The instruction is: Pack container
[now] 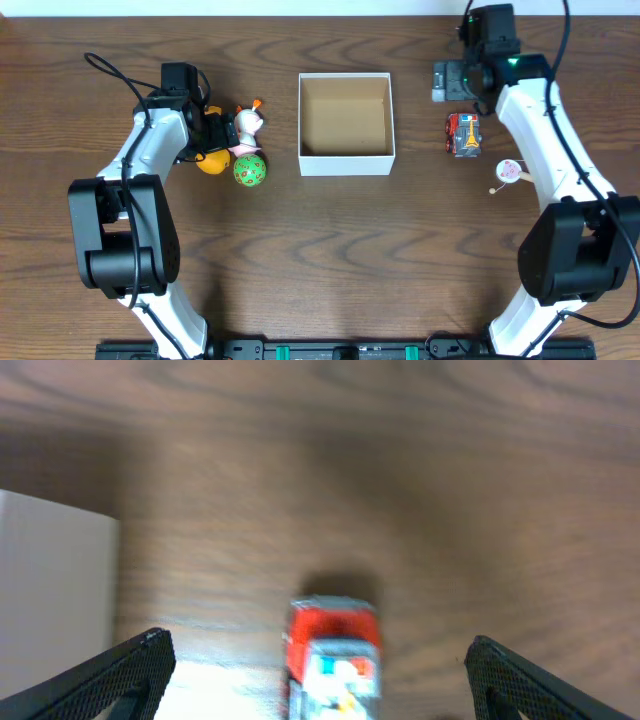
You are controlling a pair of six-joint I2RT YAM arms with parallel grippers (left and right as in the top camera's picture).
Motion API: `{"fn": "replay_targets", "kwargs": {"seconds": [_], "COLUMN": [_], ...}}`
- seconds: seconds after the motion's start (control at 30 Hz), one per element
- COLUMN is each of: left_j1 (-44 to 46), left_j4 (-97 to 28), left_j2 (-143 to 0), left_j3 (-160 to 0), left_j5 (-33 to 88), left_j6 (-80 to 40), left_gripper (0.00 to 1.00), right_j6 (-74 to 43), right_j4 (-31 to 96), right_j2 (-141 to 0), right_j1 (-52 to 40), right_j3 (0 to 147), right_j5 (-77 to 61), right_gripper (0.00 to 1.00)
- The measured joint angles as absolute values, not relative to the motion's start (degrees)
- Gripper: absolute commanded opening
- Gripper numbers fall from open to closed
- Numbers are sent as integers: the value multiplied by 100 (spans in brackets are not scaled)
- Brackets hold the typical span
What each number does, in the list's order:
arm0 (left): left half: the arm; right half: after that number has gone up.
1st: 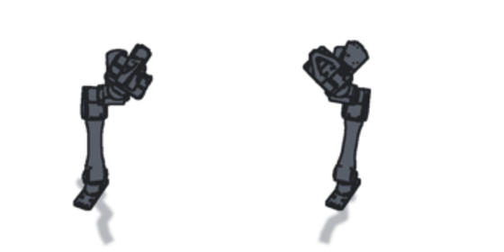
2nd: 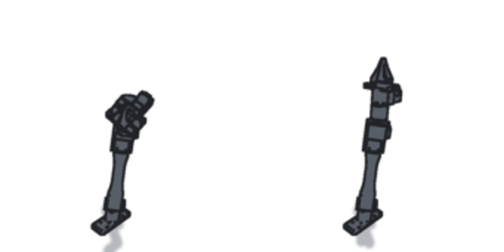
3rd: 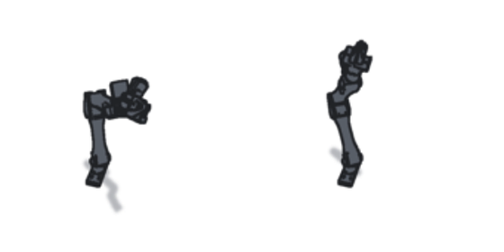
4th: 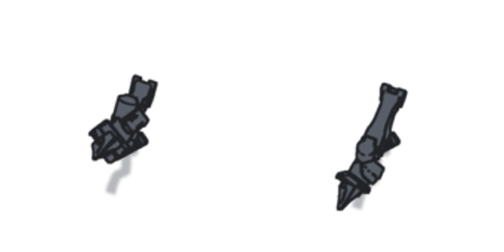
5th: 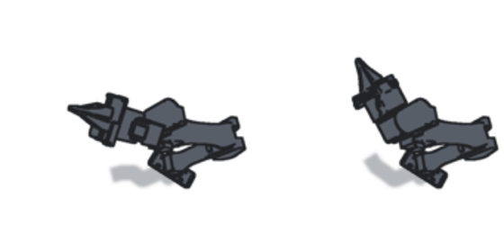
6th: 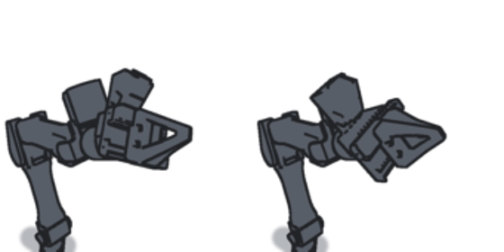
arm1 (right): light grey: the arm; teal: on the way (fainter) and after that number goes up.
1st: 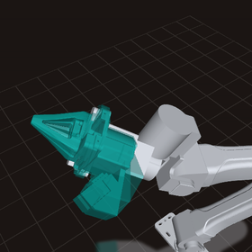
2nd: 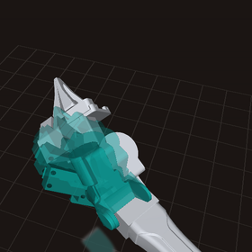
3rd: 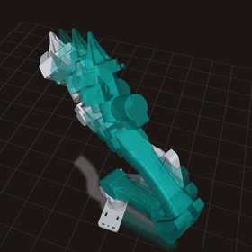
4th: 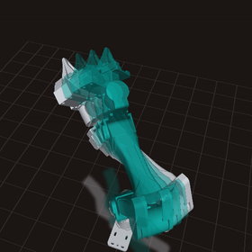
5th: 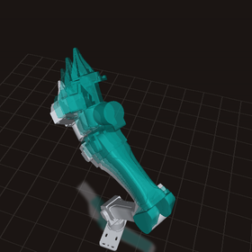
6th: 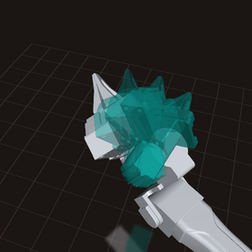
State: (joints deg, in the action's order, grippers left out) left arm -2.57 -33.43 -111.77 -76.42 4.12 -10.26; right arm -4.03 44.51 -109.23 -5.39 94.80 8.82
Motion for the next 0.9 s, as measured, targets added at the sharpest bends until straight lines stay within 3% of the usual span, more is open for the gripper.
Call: {"fn": "replay_targets", "kwargs": {"seconds": [0.33, 0.9], "left_j1": [-257, -257], "left_j4": [-3341, -3343], "left_j2": [-11177, -11177], "left_j3": [-7642, -7642], "left_j5": [412, 412], "left_j6": [-1026, -1026], "left_gripper": [98, 98], "right_j6": [-357, -139], "right_j4": [4727, 4650], "right_j2": [-10932, -11268], "right_j1": [158, 161], "right_j3": [9207, 9131], "right_j5": [1057, 434], "right_gripper": [95, 99]}}
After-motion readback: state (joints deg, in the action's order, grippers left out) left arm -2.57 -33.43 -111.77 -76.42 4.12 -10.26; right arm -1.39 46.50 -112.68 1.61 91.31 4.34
